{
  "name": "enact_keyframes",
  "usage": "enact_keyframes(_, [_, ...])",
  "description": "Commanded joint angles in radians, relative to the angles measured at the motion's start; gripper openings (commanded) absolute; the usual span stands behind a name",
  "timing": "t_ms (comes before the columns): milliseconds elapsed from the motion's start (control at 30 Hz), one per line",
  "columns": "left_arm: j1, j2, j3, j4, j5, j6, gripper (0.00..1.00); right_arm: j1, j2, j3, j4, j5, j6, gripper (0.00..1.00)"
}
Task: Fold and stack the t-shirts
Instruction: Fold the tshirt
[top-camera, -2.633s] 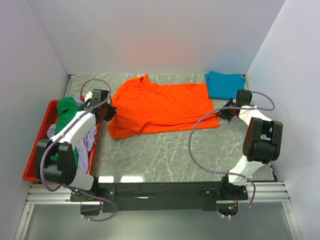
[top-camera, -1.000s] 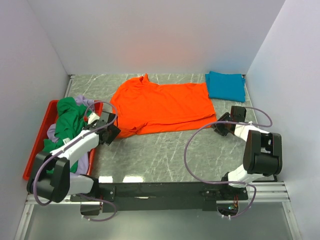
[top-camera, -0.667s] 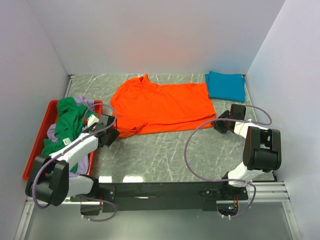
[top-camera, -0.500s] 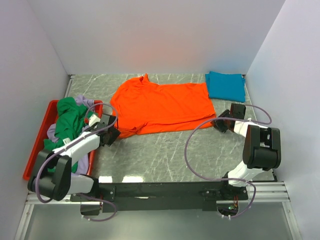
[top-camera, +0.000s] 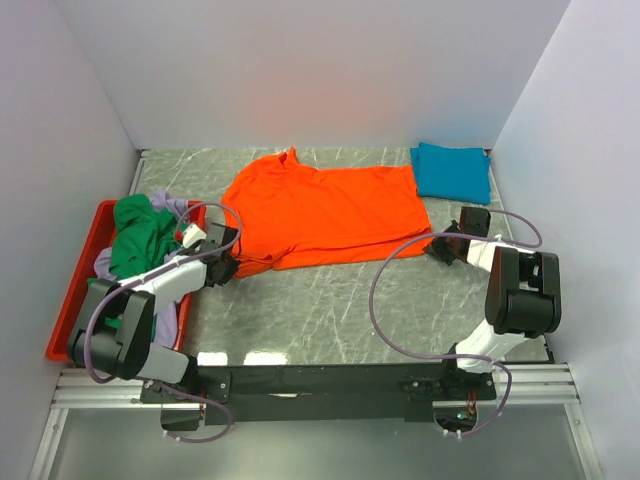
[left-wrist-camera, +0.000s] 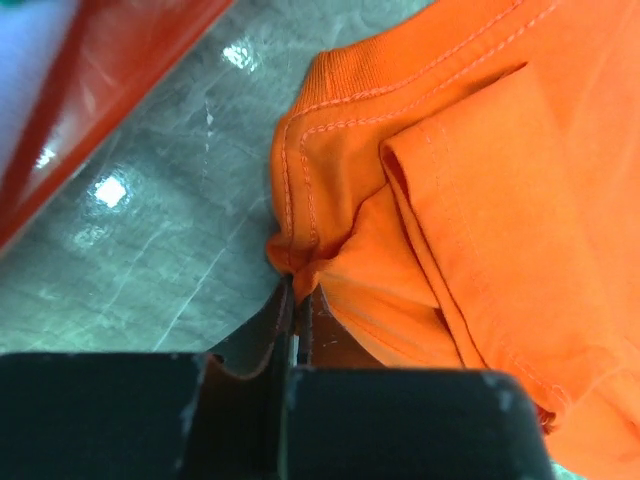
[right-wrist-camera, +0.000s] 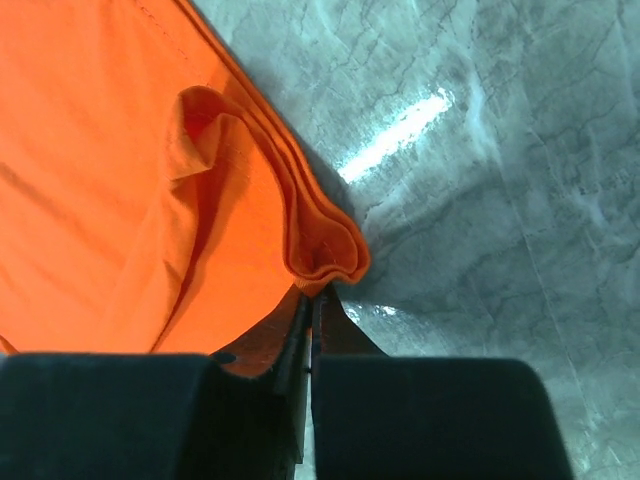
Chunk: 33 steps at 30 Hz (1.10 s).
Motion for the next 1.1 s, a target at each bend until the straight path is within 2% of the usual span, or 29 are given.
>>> enact_keyframes(0, [-0.002,-0.004,0.044,-0.038,-0.049,0.032,0.01,-0.002,-0.028,0.019,-0.045,0.033,-0.012,0.0])
enact_keyframes(167, [-0.003,-0.073,0.044,-0.147,-0.054,0.032,0.01,-0.028,-0.117,-0.029,-0.095,0.019,-0.018,0.0])
enact_keyframes(533, [-0.003,-0.332,-0.04,-0.293,-0.016,-0.005,0.01,-0.106,-0.326,-0.177,-0.239,-0.003,-0.039,0.0])
enact_keyframes(933, [-0.011,-0.49,-0.166,-0.331,0.049,-0.054,0.01,-0.14,-0.614,-0.326,-0.412,0.045,0.005,0.0])
enact_keyframes(1000, [-0.011,-0.507,-0.174,-0.311,0.078,-0.042,0.01,-0.14,-0.637,-0.334,-0.418,0.033,0.022,0.05])
enact_keyframes(1067, [-0.011,-0.518,-0.178,-0.296,0.096,-0.02,0.09,-0.14,-0.634,-0.325,-0.423,0.037,0.013,0.14])
